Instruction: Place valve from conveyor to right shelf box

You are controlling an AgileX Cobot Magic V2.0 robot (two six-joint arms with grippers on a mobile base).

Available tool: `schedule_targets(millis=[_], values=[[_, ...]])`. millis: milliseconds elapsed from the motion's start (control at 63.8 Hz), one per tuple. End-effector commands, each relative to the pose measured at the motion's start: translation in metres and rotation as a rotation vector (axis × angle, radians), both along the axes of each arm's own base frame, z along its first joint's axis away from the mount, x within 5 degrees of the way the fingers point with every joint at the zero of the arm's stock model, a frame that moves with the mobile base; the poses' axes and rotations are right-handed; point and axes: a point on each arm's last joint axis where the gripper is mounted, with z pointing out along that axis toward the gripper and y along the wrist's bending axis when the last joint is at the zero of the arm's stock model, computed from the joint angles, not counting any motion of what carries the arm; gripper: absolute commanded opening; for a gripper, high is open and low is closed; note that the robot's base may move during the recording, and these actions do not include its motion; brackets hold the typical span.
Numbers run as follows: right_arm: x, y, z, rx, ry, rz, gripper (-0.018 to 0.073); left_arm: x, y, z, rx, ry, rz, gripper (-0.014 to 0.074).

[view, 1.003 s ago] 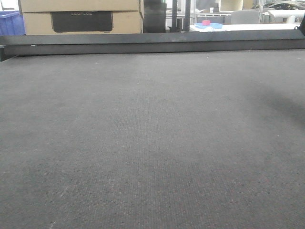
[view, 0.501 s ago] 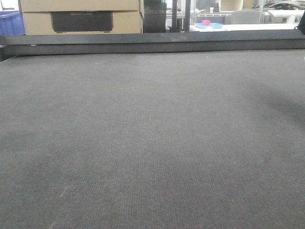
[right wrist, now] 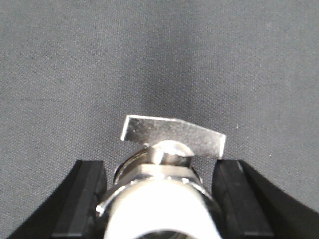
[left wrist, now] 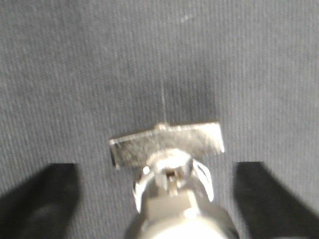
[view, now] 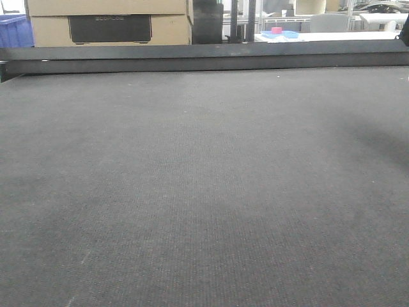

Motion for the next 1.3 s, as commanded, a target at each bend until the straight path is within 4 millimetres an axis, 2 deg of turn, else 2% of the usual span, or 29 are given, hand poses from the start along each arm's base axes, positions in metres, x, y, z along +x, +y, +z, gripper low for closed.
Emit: schedule_targets(millis=[0, 125, 157, 329, 501, 595, 830, 987, 1128, 1285], values=[[0.000, -0.001, 0.009, 0.005, -0.065, -0.003, -0.0154, 0.000, 0.000, 0.006, -0.005, 0.003, -0.002, 0.0261], [0.001, -0.001, 0.009, 0.006, -0.072, -0.003, -0.0154, -0.003, -0.001, 0.008, -0.011, 0.020, -0.004, -0.0062], [0.001, -0.001, 0.009, 0.006, -0.071, -0.003, -0.0154, -0.004, -0.001, 0.009, -0.012, 0.023, -0.004, -0.0111], [0.001, -0.001, 0.009, 0.006, -0.077, -0.004, -0.0154, -0.013, -0.010, 0.030, -0.035, -0.001, -0.009, -0.0111], [-0.005, -0.001, 0.017, 0.012, -0.088, -0.002, -0.0154, -0.031, -0.029, 0.077, -0.013, -0.128, 0.002, -0.0111], [-0.009, -0.001, 0.031, 0.013, -0.096, 0.002, -0.0154, -0.047, -0.040, 0.107, -0.001, -0.211, 0.026, -0.0111], [-0.019, -0.001, 0.077, 0.025, -0.175, 0.010, -0.0154, -0.092, -0.058, 0.166, 0.035, -0.405, 0.047, -0.0111], [-0.030, -0.002, 0.104, 0.036, -0.263, 0.012, -0.0154, -0.122, -0.064, 0.196, 0.042, -0.542, 0.065, -0.0111], [-0.045, -0.004, 0.120, 0.043, -0.320, 0.012, -0.0154, -0.148, -0.068, 0.222, 0.058, -0.699, 0.072, -0.0111], [-0.063, -0.005, 0.135, 0.056, -0.385, 0.013, -0.0154, -0.164, -0.071, 0.236, 0.056, -0.737, 0.069, -0.0111]])
